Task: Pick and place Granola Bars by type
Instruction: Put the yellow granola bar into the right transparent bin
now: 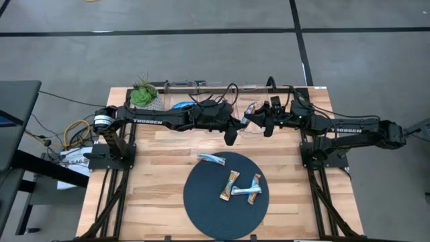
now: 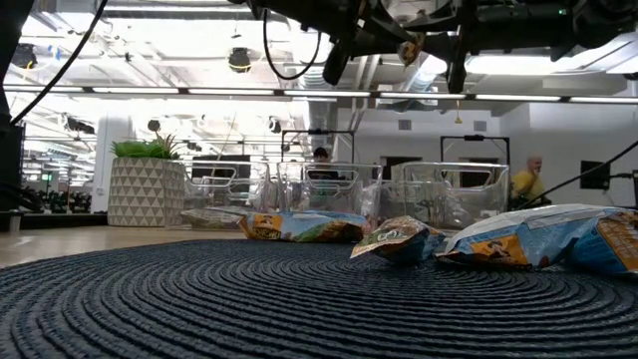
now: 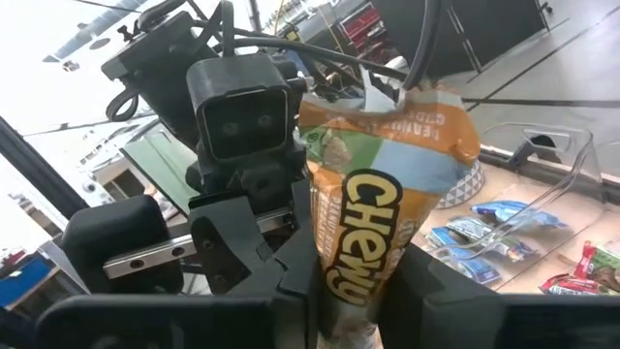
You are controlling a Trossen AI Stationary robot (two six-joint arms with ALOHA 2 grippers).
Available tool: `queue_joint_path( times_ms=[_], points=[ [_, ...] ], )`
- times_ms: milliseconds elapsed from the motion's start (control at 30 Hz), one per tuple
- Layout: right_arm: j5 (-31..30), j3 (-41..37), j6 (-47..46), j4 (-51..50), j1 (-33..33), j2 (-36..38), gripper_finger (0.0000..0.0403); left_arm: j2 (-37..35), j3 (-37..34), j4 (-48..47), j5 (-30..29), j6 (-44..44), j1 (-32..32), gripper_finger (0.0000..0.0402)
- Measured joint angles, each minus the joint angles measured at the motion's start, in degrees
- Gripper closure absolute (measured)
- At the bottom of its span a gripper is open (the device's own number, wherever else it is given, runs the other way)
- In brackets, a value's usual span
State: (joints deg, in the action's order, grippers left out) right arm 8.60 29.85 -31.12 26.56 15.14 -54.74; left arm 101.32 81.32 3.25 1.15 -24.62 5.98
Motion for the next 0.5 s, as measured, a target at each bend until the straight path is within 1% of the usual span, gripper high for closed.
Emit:
queue_joint_path(
  times_ms=[133, 233, 333, 400, 500],
  points=[
    [0.14, 0.00, 1.36, -0.30, 0.00, 0.00, 0.0352, 0.00, 0.00, -1.91, -1.09, -0.04, 0.06, 0.0365],
    [0.51, 0.00, 2.39, -0.89, 0.31, -0.02, 0.0352, 0.00, 0.04, -4.05, -0.62, -0.04, 0.49, 0.0349],
    [0.66, 0.00, 3.16, -2.07, 1.02, -0.02, 0.0353, 0.00, 0.04, -5.42, -0.13, -0.08, 1.07, 0.0316],
    [0.65, 0.00, 3.97, -2.60, 1.63, 0.00, 0.0353, 0.00, 0.01, -5.95, -0.07, -0.39, 1.52, 0.0289],
    [2.25, 0.00, 4.40, -2.60, 2.95, 0.02, 0.0353, 0.00, 0.00, -6.07, 0.11, -2.29, 2.27, 0.0241]
  ],
)
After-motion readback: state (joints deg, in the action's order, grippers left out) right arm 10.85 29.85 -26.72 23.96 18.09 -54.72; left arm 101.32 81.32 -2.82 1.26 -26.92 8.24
